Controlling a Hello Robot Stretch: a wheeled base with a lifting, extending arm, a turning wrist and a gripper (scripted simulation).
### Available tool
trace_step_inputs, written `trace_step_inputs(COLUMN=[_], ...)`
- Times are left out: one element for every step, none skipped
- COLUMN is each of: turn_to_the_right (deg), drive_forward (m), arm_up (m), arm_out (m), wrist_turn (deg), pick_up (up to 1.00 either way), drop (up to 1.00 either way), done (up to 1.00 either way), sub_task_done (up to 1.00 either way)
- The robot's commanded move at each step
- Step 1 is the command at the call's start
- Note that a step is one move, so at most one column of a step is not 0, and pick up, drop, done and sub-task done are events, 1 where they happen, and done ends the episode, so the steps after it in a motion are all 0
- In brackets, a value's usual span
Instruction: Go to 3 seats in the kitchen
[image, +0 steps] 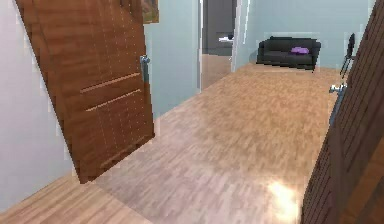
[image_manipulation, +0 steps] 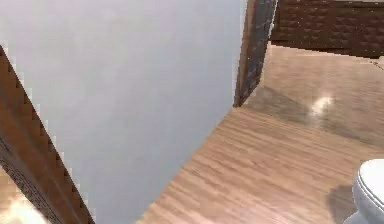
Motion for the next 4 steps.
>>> trace_step_inputs(turn_to_the_right=[0.0,12.0,0.0,0.0], drive_forward=[0.65,0.0,1.0,1.0], arm_up=[0.0,0.0,0.0,0.0], arm_out=[0.0,0.0,0.0,0.0], wrist_turn=[0.0,0.0,0.0,0.0], pick_up=[0.0,0.0,0.0,0.0], drop=[0.0,0.0,0.0,0.0], done=[0.0,0.0,0.0,0.0], sub_task_done=[0.0,0.0,0.0,0.0])
